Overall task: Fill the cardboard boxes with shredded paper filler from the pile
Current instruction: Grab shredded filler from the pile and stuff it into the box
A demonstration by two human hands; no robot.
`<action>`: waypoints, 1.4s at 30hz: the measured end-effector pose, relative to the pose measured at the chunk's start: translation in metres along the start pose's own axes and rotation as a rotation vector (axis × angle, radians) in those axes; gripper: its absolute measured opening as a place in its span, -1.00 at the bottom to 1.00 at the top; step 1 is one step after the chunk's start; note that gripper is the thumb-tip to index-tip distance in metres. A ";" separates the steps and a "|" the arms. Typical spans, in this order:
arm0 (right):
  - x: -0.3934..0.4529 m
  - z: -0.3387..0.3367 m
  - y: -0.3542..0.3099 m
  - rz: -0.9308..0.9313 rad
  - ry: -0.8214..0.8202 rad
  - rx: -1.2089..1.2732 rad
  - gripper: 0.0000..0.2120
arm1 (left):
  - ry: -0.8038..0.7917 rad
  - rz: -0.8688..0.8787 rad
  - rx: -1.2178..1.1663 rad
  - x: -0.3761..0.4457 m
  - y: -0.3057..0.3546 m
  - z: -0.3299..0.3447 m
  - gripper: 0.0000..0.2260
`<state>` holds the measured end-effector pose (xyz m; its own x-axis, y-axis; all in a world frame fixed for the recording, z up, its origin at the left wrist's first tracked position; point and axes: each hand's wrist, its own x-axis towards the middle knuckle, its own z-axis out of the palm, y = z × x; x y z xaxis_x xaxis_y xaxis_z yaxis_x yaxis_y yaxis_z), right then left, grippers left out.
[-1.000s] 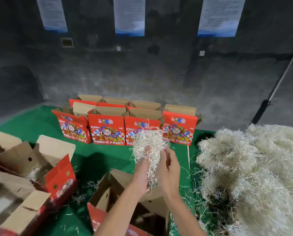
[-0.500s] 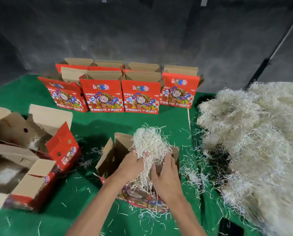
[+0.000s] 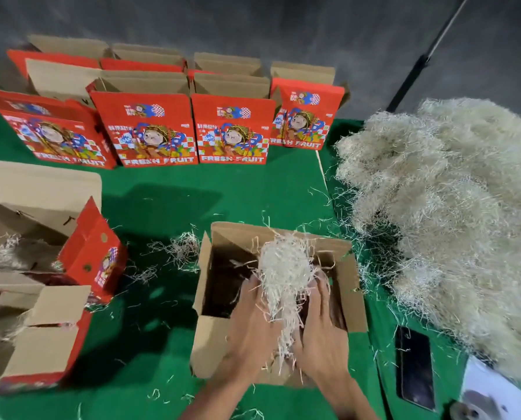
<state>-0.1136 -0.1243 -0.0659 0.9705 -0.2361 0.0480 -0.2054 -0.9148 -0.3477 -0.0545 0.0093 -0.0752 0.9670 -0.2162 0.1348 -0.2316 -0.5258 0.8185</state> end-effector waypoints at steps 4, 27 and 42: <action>0.019 -0.002 -0.008 -0.015 0.087 0.034 -0.04 | 0.049 -0.114 0.048 0.022 0.004 -0.002 -0.48; 0.125 0.011 -0.003 -0.123 -0.100 -0.187 -0.36 | 0.178 -0.246 -0.168 0.049 0.011 0.001 -0.65; 0.077 -0.037 -0.055 0.185 0.275 1.045 -0.64 | 0.503 -0.756 -0.831 0.065 0.048 0.000 -0.39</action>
<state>-0.0321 -0.1047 -0.0084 0.8477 -0.5251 0.0751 -0.0111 -0.1592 -0.9872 -0.0025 -0.0302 -0.0270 0.8047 0.3530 -0.4773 0.3640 0.3419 0.8664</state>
